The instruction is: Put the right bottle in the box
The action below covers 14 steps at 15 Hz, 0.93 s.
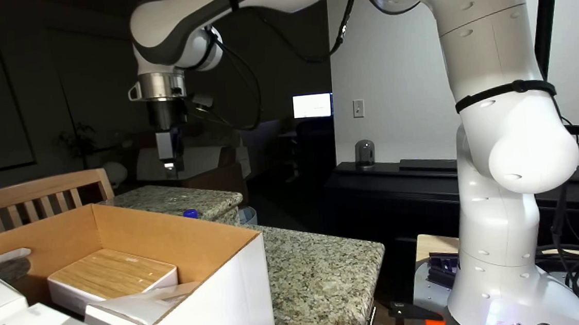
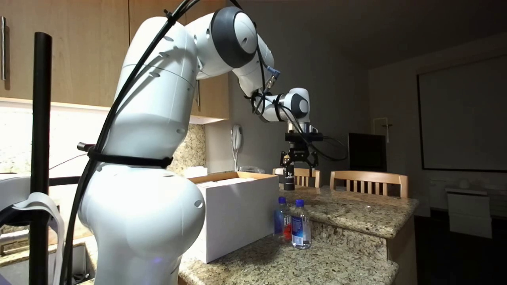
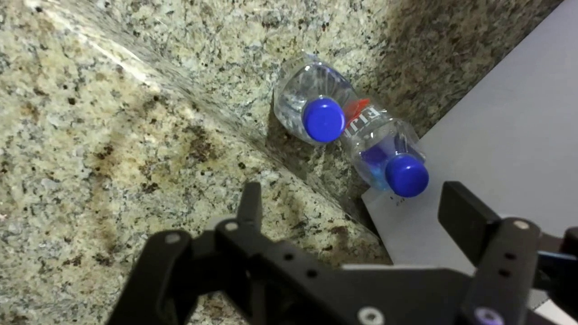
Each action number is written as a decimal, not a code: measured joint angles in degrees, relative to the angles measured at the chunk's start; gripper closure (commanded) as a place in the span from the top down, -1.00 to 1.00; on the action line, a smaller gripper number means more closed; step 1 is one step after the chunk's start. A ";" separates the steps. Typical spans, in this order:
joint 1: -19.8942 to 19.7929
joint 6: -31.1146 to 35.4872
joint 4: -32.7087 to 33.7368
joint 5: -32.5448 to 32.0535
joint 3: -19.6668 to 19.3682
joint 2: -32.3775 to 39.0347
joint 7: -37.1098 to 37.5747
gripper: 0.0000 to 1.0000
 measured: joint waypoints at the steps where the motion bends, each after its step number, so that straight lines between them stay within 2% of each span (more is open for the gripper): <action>1: 0.08 1.46 -1.57 -0.18 0.01 -0.35 0.75 1.00; 8: 0.23 14.58 -12.16 -7.81 -0.01 -3.54 12.34 1.00; 14: 1.11 15.88 -14.63 -8.73 0.02 -4.87 17.39 1.00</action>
